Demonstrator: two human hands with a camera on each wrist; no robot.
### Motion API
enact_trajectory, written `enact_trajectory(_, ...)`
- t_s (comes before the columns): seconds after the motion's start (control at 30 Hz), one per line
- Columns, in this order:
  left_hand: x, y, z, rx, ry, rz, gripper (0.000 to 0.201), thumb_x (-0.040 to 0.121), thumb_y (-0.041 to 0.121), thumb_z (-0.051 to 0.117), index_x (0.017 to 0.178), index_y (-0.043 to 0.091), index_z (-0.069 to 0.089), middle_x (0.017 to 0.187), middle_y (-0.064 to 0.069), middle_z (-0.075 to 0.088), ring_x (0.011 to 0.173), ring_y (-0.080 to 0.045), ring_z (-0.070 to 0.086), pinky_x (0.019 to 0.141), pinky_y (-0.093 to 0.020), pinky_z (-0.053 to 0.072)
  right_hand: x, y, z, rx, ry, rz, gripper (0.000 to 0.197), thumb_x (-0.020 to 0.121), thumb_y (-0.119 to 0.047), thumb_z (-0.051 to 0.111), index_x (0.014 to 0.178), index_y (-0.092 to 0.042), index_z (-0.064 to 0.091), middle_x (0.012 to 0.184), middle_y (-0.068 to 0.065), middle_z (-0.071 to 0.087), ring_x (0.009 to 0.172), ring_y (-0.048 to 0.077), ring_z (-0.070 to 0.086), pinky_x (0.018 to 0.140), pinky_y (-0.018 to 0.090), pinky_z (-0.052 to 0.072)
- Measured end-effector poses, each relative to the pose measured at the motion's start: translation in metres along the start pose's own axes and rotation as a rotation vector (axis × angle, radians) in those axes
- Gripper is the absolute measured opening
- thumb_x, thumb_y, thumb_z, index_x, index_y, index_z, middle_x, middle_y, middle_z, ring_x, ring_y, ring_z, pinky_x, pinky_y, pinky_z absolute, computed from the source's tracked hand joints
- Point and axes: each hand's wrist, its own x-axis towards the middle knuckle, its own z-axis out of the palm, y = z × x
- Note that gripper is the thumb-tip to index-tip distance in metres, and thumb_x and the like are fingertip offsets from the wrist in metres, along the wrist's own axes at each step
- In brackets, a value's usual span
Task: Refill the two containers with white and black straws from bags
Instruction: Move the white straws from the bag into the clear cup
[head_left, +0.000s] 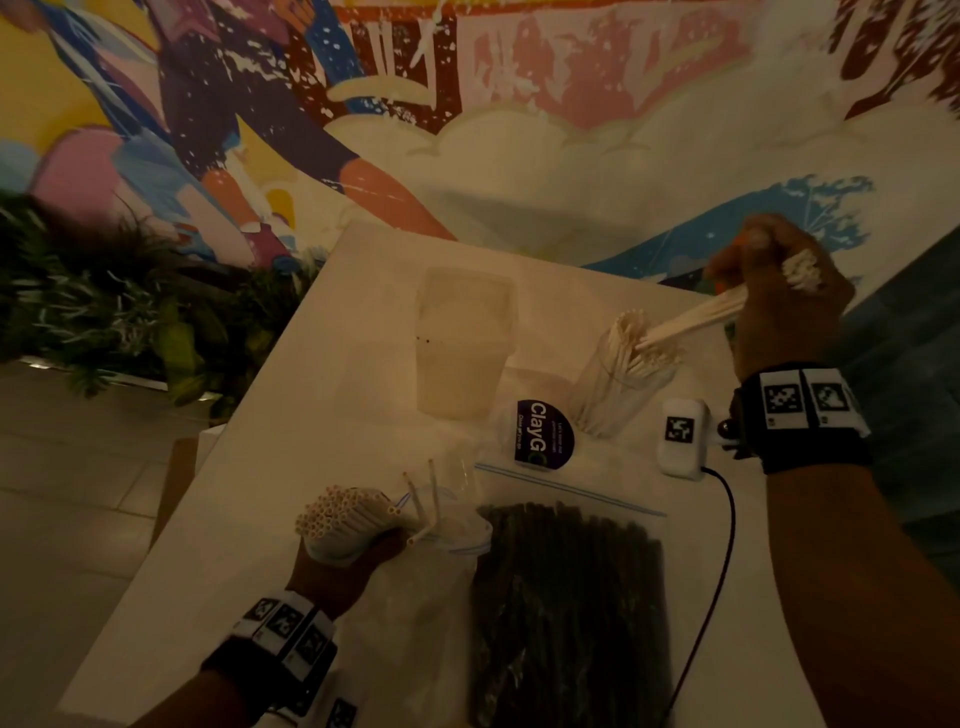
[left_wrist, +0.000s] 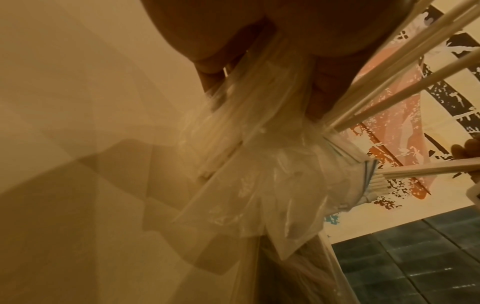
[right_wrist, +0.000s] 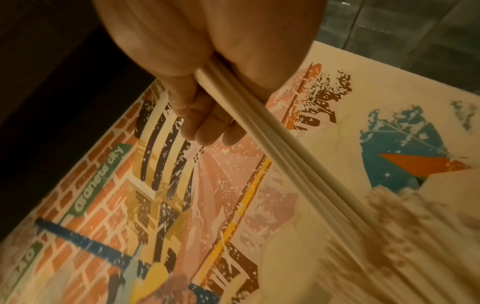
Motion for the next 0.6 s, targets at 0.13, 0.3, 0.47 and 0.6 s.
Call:
enact_trajectory(0.13, 0.000, 0.003, 0.001, -0.006, 0.000, -0.010, 0.049, 0.069, 0.013, 0.076, 0.070, 0.061, 0.064, 0.078, 0.039, 0.064, 0.078, 0.015, 0.060, 0.070, -0.002, 0.047, -0.001, 0.001, -0.001, -0.014, -0.014, -0.011, 0.015, 0.095, -0.021, 0.055, 0.097, -0.022, 0.070, 0.062, -0.014, 0.067, 0.062, 0.009, 0.065, 0.084, 0.043, 0.055)
enact_trajectory(0.3, -0.002, -0.006, -0.001, 0.012, 0.006, -0.014, 0.044, 0.067, 0.012, 0.078, 0.072, 0.055, 0.068, 0.080, 0.033, 0.067, 0.079, 0.009, 0.063, 0.072, -0.007, 0.050, -0.002, 0.004, 0.000, 0.008, -0.018, 0.024, 0.014, 0.093, -0.017, 0.056, 0.093, -0.023, 0.068, 0.061, -0.013, 0.067, 0.059, 0.009, 0.063, 0.078, 0.038, 0.056)
enact_trajectory(0.47, -0.002, -0.009, -0.002, 0.002, 0.029, -0.034, 0.052, 0.066, -0.001, 0.077, 0.075, 0.049, 0.070, 0.082, 0.030, 0.069, 0.079, 0.008, 0.064, 0.072, -0.008, 0.051, 0.001, 0.013, 0.001, 0.032, -0.029, 0.023, 0.019, 0.095, -0.017, 0.054, 0.103, -0.004, 0.065, 0.064, -0.011, 0.068, 0.063, 0.012, 0.065, 0.082, 0.039, 0.055)
enact_trajectory(0.6, -0.002, -0.005, -0.001, -0.018, 0.039, -0.018, 0.046, 0.071, 0.011, 0.077, 0.074, 0.056, 0.067, 0.081, 0.034, 0.067, 0.079, 0.012, 0.062, 0.070, -0.005, 0.049, -0.008, 0.020, 0.005, 0.063, -0.067, 0.065, 0.015, 0.095, -0.012, 0.055, 0.102, -0.018, 0.067, 0.066, -0.010, 0.069, 0.066, 0.012, 0.065, 0.074, 0.028, 0.056)
